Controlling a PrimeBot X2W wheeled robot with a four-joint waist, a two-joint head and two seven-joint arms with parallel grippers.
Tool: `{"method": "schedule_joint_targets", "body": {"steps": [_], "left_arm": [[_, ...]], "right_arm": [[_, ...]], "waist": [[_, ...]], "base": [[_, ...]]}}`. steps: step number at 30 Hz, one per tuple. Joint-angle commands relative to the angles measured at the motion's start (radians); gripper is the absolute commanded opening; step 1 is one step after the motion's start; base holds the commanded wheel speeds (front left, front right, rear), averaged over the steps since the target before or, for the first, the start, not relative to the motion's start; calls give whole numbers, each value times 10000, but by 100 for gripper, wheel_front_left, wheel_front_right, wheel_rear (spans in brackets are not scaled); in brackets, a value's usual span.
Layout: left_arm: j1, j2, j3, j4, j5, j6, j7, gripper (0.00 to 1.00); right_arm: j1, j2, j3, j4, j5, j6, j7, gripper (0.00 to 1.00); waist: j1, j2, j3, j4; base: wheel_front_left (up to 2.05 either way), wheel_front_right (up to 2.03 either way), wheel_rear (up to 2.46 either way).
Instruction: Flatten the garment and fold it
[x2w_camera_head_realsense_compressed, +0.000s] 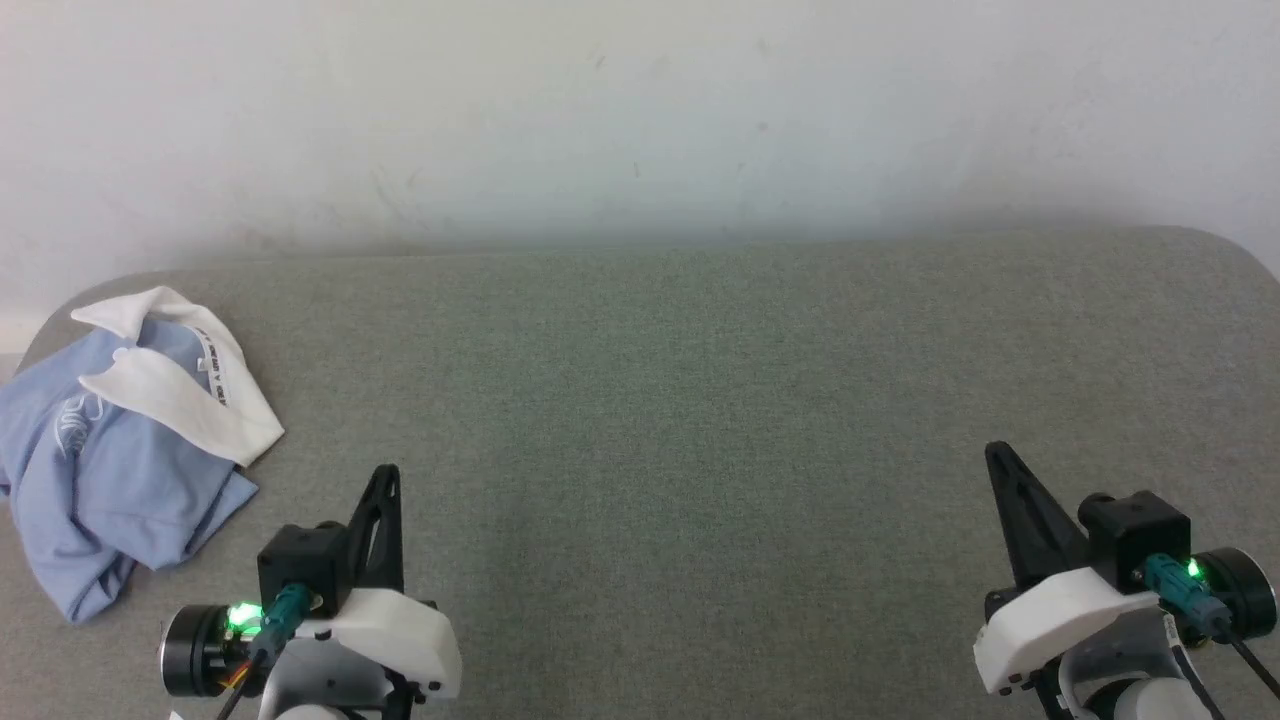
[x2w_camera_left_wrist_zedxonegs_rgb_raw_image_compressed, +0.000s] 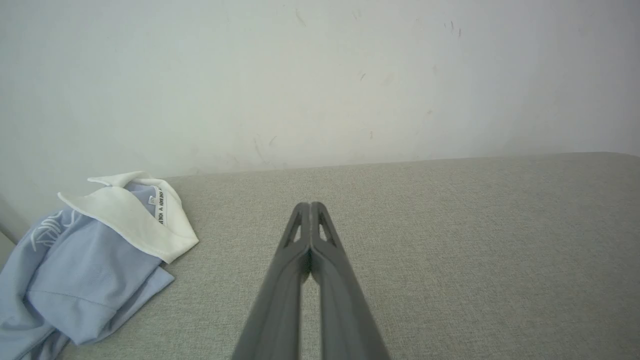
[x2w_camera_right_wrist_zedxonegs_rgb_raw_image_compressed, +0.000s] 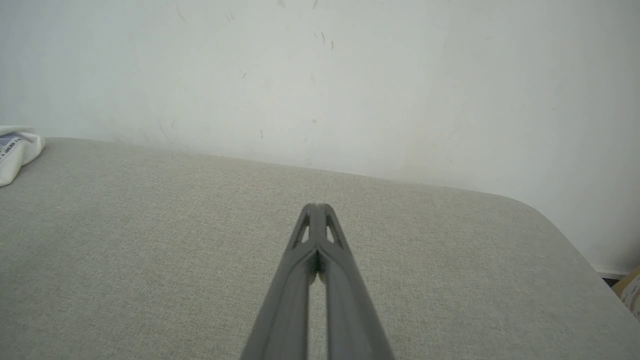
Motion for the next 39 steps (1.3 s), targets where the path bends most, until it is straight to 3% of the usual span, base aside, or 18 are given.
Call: {"method": "schedule_joint_targets", "body": {"steps": [1,39], "left_arm": [[-127,-19,39,-53,64,-7,1,0],[-127,-19,39,-53,64,-7,1,0]], "right_arm": [[-146,36,-1,-58,-72,-9,5,0],[-146,36,-1,-58,-72,-9,5,0]], "waist": [[0,0,0,0],[0,0,0,0]], "base": [[0,0,0],[0,0,0]]}}
